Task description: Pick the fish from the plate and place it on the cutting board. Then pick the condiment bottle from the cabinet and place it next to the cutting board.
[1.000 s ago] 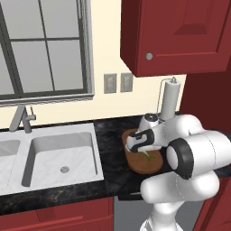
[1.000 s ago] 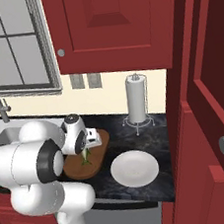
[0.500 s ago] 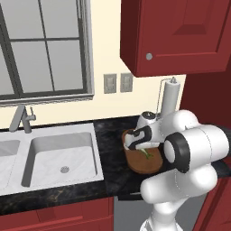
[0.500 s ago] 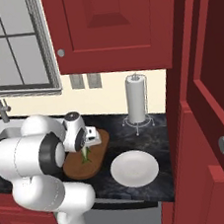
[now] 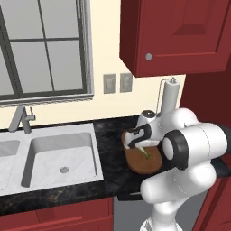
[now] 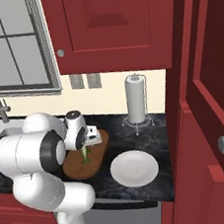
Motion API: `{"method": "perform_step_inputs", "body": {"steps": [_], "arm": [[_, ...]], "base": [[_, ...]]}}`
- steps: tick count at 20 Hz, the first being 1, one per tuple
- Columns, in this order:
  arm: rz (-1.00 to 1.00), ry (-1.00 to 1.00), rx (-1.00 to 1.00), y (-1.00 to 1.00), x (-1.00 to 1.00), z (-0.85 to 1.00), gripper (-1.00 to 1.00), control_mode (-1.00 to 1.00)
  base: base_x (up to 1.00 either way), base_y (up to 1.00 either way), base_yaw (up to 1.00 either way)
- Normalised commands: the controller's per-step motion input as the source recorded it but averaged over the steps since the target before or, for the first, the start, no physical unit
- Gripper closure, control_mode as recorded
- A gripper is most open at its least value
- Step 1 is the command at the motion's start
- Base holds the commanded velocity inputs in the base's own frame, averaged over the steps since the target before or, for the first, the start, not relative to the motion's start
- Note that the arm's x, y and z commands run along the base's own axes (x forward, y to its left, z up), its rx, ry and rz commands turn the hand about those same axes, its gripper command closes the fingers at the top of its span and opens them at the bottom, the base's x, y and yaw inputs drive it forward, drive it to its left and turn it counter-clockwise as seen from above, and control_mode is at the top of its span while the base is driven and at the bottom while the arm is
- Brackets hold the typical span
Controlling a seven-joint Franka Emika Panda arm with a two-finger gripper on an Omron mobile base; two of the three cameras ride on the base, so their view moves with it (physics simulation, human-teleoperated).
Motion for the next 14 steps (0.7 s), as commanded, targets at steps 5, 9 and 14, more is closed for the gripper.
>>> {"method": "perform_step_inputs", "body": {"steps": [5, 9, 14], "arm": [[0.0, 0.0, 0.0, 0.0, 0.0, 0.02, -1.0, -1.0], [0.0, 0.0, 0.0, 0.01, -0.14, 0.2, -1.0, -1.0], [0.0, -0.03, -0.02, 0.01, -0.23, 0.28, -1.0, -1.0]], "base": [[0.0, 0.0, 0.0], [0.0, 0.0, 0.0], [0.0, 0.0, 0.0]]}}
